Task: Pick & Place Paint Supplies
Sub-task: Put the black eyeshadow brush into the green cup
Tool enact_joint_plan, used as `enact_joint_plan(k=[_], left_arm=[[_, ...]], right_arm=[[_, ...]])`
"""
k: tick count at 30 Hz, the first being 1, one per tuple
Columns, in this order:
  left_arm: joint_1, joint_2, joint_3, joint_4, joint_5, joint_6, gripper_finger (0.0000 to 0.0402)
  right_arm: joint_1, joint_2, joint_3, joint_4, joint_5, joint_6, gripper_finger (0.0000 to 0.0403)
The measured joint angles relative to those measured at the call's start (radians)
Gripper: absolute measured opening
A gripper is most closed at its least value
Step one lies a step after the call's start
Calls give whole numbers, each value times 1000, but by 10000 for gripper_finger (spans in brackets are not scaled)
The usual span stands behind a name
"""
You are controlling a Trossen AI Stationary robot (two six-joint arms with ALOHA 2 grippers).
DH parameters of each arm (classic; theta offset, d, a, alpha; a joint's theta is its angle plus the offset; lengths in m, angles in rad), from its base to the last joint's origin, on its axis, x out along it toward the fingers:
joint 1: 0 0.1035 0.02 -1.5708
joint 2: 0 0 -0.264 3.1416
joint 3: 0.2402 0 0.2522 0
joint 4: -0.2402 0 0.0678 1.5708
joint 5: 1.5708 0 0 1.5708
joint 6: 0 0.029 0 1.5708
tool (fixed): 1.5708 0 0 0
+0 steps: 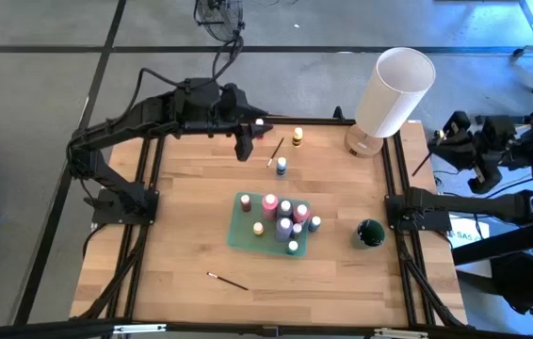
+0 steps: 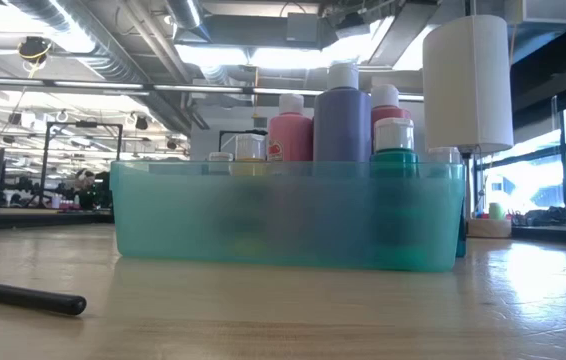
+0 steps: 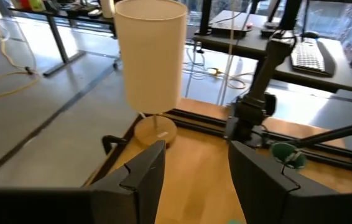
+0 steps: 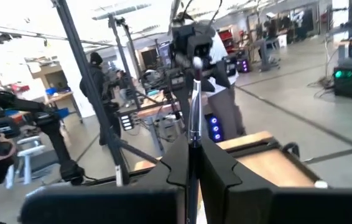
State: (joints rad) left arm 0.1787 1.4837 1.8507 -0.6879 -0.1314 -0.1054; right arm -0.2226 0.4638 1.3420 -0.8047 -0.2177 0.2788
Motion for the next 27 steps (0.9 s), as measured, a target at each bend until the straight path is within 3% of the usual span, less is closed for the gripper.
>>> enact_joint_plan(k=[5, 14, 22, 27], left_arm=[[-44, 0, 0, 3, -3, -32, 169], [-95, 0, 0, 3, -7, -94, 169], [-107, 0, 0, 22, -9, -110, 169], [-107, 0, 0, 34, -9, -110, 170]], right_arm=[[0, -92, -92, -4, -28, 52, 16], [-88, -290, -311, 67, -218, 104, 16], [-274, -463, -456, 170, -463, 153, 16], [-453, -458, -457, 193, -634, 133, 16]])
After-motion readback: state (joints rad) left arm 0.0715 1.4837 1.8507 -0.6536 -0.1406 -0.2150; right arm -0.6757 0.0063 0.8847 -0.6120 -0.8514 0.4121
